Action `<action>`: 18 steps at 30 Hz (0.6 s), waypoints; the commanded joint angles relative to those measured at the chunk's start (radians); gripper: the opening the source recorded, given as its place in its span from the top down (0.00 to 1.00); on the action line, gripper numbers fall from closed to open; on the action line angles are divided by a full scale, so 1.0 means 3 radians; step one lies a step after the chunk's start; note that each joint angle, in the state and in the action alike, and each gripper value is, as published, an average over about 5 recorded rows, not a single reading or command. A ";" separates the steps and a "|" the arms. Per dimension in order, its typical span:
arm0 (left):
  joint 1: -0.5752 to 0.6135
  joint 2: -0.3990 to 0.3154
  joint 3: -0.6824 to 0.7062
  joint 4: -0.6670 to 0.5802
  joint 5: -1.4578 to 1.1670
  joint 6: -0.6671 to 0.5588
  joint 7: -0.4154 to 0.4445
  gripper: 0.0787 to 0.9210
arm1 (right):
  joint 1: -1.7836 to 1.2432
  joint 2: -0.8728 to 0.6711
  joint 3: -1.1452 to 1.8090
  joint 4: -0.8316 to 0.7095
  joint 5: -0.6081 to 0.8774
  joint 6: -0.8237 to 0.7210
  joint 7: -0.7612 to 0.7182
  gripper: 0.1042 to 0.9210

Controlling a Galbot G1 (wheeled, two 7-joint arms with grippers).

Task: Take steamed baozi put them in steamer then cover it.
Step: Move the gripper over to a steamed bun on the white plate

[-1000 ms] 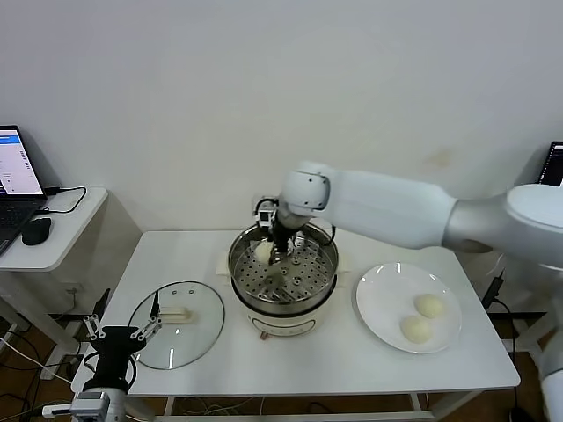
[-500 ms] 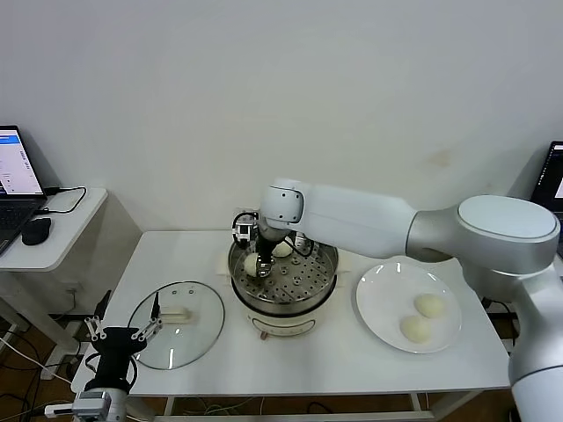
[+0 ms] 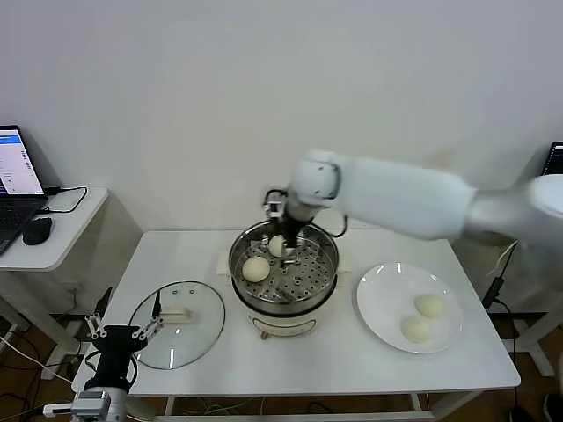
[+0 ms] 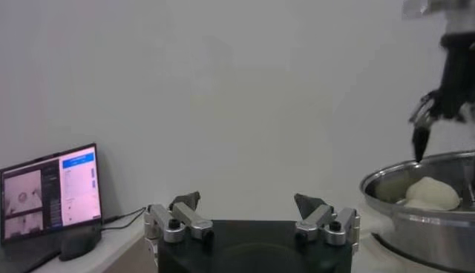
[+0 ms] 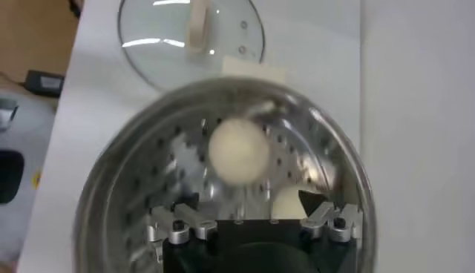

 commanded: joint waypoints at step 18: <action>0.0019 -0.0086 0.0163 0.0003 0.0180 0.0046 0.0012 0.12 | -0.1132 -0.2407 0.0725 0.0748 -0.1897 0.1276 -0.0737 0.12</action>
